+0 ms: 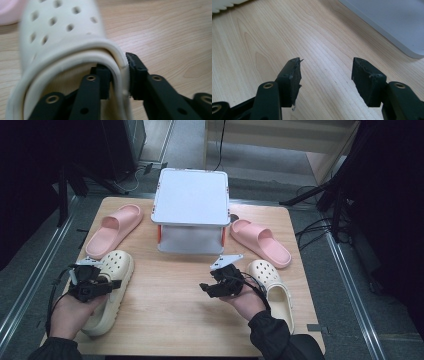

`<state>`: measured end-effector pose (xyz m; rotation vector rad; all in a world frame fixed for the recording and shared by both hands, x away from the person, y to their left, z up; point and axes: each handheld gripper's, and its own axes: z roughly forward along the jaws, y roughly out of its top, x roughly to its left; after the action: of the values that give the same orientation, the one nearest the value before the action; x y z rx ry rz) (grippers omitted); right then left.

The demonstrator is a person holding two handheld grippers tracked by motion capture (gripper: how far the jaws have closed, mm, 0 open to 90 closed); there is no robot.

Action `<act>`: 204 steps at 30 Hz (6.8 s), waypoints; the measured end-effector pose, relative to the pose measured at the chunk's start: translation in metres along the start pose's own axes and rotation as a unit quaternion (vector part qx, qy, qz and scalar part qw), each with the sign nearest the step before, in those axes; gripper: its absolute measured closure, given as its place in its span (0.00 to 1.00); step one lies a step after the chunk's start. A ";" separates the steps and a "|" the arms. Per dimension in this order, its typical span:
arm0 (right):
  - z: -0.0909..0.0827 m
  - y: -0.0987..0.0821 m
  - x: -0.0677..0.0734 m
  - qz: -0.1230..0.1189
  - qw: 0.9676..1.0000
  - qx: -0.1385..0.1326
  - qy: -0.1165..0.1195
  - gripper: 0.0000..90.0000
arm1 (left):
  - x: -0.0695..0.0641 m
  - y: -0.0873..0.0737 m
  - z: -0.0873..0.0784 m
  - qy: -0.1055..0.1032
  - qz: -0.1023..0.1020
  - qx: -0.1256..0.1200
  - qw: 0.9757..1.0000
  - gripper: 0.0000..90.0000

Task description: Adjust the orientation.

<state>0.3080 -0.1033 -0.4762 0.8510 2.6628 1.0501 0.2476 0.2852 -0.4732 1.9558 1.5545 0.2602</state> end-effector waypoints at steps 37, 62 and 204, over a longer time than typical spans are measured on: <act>-0.019 -0.018 -0.002 0.019 0.999 -0.030 -0.027 0.49 | -0.126 0.046 0.059 -0.109 0.144 0.012 0.983 0.85; -0.011 -0.014 0.006 0.041 0.998 -0.035 0.014 0.65 | -0.118 0.043 0.020 -0.134 0.173 0.021 0.975 0.84; -0.086 -0.046 -0.018 0.163 0.981 0.002 -0.101 0.87 | -0.037 0.060 0.038 -0.151 0.160 -0.027 0.975 0.42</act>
<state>0.2730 -0.1902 -0.4441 1.3510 2.4094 0.9611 0.3051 0.2308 -0.4600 2.0861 1.0298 0.1254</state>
